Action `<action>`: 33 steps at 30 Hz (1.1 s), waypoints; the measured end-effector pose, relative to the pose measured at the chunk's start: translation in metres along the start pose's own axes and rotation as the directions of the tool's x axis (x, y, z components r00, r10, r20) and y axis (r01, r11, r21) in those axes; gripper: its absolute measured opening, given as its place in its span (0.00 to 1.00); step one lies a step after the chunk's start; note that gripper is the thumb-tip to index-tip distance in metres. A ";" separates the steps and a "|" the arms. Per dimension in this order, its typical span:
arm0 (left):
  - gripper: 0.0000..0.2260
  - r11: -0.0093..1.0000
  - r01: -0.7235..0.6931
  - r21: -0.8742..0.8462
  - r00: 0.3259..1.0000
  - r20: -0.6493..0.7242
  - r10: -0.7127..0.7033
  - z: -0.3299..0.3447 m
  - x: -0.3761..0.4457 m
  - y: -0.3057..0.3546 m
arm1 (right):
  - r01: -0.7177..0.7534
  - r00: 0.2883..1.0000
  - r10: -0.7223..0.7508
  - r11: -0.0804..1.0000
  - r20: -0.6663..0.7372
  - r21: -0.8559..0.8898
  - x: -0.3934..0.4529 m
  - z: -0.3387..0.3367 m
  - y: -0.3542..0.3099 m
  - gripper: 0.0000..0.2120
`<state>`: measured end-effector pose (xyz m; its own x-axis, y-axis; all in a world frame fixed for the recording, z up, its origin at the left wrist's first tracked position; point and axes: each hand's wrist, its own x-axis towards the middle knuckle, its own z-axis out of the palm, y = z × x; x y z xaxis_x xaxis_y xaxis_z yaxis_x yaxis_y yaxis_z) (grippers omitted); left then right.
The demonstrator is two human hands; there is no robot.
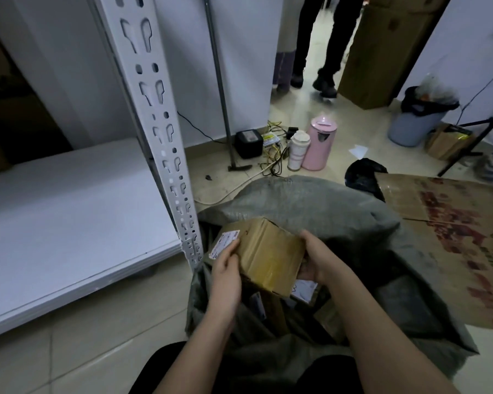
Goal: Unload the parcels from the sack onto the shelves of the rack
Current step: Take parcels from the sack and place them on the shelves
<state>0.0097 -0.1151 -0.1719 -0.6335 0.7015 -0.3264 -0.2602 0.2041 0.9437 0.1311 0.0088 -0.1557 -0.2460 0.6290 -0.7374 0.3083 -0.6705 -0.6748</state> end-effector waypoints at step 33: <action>0.31 0.455 0.789 -0.414 0.565 0.195 -0.802 0.020 -0.113 0.138 | -0.372 0.925 0.380 0.884 -0.028 -0.283 -0.149 -0.006 -0.085 0.53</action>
<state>0.0598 -0.1531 -0.0040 -0.0067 0.3659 -0.9306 -0.9196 0.3633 0.1495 0.1468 -0.0253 0.0115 -0.0848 0.3379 -0.9374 0.6240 -0.7154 -0.3143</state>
